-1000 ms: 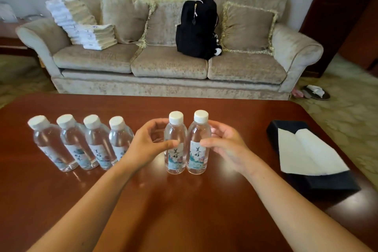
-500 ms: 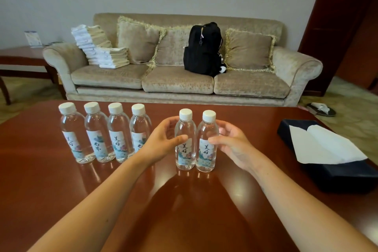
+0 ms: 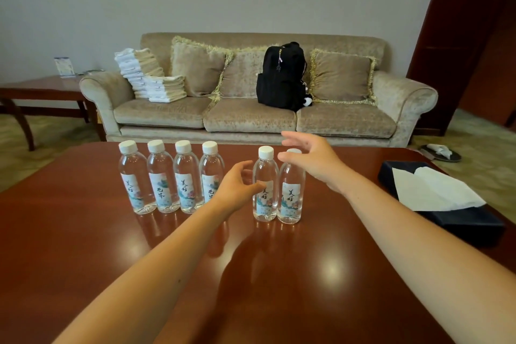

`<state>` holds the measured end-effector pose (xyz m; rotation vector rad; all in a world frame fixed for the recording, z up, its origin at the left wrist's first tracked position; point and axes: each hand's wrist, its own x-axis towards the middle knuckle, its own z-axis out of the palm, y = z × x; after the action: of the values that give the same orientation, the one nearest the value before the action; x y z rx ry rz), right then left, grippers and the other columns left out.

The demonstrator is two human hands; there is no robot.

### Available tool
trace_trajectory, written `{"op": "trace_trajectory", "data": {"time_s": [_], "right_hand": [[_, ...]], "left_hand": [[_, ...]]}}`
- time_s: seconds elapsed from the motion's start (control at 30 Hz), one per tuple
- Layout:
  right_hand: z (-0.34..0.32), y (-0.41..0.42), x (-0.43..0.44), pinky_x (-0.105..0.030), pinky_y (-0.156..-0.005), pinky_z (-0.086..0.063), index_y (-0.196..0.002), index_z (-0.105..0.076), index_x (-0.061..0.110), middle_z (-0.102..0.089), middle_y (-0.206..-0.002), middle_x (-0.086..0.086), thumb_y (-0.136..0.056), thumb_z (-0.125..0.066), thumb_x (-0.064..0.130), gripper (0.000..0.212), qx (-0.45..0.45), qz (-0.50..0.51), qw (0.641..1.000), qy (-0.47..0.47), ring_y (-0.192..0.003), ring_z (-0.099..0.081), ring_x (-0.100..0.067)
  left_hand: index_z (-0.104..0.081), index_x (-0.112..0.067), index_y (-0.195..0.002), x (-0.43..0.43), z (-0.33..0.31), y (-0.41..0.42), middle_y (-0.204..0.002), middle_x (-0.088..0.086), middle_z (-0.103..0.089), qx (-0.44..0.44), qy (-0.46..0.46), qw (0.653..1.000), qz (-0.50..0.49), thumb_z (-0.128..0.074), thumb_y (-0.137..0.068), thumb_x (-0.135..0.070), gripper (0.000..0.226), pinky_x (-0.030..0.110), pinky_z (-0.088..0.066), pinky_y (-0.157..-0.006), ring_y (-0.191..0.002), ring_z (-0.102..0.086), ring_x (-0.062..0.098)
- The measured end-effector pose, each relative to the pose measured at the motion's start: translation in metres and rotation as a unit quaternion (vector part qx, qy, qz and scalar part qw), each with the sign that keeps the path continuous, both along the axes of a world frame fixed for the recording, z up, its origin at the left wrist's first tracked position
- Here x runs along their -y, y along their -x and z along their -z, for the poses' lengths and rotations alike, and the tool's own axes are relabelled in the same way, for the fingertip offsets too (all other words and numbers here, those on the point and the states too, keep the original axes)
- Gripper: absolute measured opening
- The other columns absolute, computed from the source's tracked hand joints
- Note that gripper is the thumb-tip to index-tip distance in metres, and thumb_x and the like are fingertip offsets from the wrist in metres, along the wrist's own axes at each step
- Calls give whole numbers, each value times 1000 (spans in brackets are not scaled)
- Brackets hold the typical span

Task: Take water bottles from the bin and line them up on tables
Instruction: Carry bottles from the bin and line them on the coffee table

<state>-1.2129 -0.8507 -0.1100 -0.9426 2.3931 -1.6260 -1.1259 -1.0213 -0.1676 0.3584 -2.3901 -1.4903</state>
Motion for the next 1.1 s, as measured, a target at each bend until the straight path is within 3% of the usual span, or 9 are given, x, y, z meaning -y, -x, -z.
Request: {"op": "trace_trajectory", "data": {"time_s": [0.13, 0.2, 0.27, 0.37, 0.47, 0.63, 0.8, 0.93, 1.1], "right_hand": [[-10, -2, 24, -39, -109, -39, -138, -56, 31, -59, -138, 8, -91, -67, 30, 48, -110, 2, 974, -198, -129, -51, -16], [-12, -1, 32, -51, -123, -13, -137, -57, 31, -58, -140, 7, -95, -61, 32, 42, -154, 13, 952, -265, -132, -49, -21], [-18, -1, 37, -55, -120, 9, -136, -58, 26, -59, -140, 3, -98, -55, 31, 38, -165, 16, 942, -292, -134, -46, -22], [-25, 2, 44, -57, -118, 15, -136, -58, 26, -63, -131, 3, -100, -52, 32, 37, -176, 20, 928, -327, -135, -45, -23], [-25, 8, 52, -57, -120, 12, -105, -67, 31, -66, -90, 5, -98, -55, 32, 14, -197, 2, 907, -371, -111, -58, -24], [-22, 10, 65, -48, -124, -6, -97, -68, 21, -64, -75, -1, -94, -59, 31, 14, -239, 7, 898, -369, -101, -61, -27], [-11, 5, 80, -49, -112, -35, -99, -66, 21, -66, -82, -4, -94, -61, 33, 14, -209, 8, 924, -320, -131, -47, -35], [-11, 3, 97, -43, -109, -37, -102, -67, 19, -63, -78, -3, -95, -60, 33, 17, -216, 9, 921, -324, -118, -55, -37], [-13, 0, 108, -33, -72, -37, -100, -69, 16, -70, -94, -8, -95, -59, 33, 20, -240, 24, 913, -329, -93, -62, -29]], "left_hand": [[-39, -14, -144, -2, 4, -12, -132, 4, -54, 41, -1, 999, 9, -66, -90, -6, 61, 34, -50, -98, -117, -54, 16], [-36, -13, -146, -4, 6, -17, -134, 6, -54, 60, 0, 998, 19, -63, -91, -3, 63, 39, -50, -100, -119, -54, 19], [-32, -13, -150, -6, 9, -21, -135, 6, -54, 74, -1, 997, 29, -59, -92, -1, 65, 39, -50, -100, -121, -54, 20], [-28, -16, -152, -9, 11, -24, -137, 5, -52, 80, -10, 996, 42, -55, -92, 2, 68, 39, -51, -99, -121, -54, 21], [-25, -21, -154, -10, 12, -27, -135, 4, -54, 86, -16, 995, 46, -54, -93, 1, 71, 38, -54, -95, -115, -57, 19], [-16, -24, -155, -6, 14, -32, -137, 5, -55, 103, -35, 992, 57, -50, -95, 3, 74, 42, -52, -96, -107, -59, 14], [-14, -26, -156, 9, 13, -42, -147, 7, -46, 114, -24, 992, 53, -43, -94, 8, 75, 44, -51, -95, -116, -55, 19], [-16, -25, -156, 18, 12, -45, -152, 6, -41, 118, -24, 991, 51, -40, -93, 11, 76, 44, -49, -96, -100, -55, 13], [-20, -25, -155, 25, 15, -48, -155, 4, -37, 120, -4, 992, 49, -36, -89, 17, 80, 30, -52, -77, -137, -44, 24]]}}
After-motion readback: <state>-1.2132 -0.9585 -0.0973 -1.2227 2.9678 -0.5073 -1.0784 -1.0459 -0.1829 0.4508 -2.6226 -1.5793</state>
